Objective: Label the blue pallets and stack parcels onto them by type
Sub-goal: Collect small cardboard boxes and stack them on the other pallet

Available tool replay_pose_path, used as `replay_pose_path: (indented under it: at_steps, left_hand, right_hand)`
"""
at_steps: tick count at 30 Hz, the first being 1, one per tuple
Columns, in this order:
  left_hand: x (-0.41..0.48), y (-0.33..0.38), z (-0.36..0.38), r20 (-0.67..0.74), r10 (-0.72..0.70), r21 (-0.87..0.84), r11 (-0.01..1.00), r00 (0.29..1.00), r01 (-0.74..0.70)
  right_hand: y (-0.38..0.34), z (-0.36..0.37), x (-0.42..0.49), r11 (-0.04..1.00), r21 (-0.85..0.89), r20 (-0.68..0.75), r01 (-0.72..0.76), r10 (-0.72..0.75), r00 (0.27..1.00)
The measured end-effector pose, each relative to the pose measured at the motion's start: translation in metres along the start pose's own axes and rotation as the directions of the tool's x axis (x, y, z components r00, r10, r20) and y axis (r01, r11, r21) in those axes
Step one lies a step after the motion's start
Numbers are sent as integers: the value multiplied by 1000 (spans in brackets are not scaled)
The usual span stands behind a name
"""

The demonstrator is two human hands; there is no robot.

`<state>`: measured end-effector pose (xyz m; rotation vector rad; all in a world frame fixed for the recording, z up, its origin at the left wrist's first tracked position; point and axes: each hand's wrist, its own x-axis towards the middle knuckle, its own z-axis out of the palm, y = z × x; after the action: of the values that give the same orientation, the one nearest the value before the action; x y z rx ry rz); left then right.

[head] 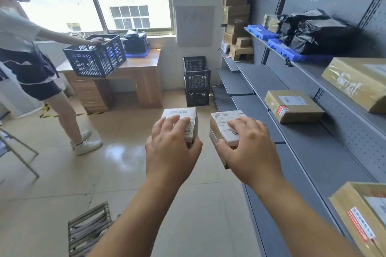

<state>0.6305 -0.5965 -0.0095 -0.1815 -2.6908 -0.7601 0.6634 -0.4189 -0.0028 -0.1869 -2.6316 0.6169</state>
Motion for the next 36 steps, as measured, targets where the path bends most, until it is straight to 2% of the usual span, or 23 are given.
replay_pose_path:
  at_steps: [6, 16, 25, 36]
  left_hand:
    - [86, -10, 38, 17, 23, 21, 1000, 1000, -23]
    - [252, 7, 123, -17, -44, 94, 994, 999, 45]
    - [378, 4, 184, -15, -74, 84, 994, 997, 75]
    - [574, -55, 240, 9, 4, 47, 999, 1000, -4]
  right_hand:
    - [16, 45, 87, 1000, 22, -6, -13, 13, 1000]
    - [66, 102, 282, 992, 123, 16, 37, -39, 999]
    - [91, 154, 408, 993, 108, 47, 51, -56, 997]
    - [65, 244, 586, 998, 64, -12, 23, -22, 1000]
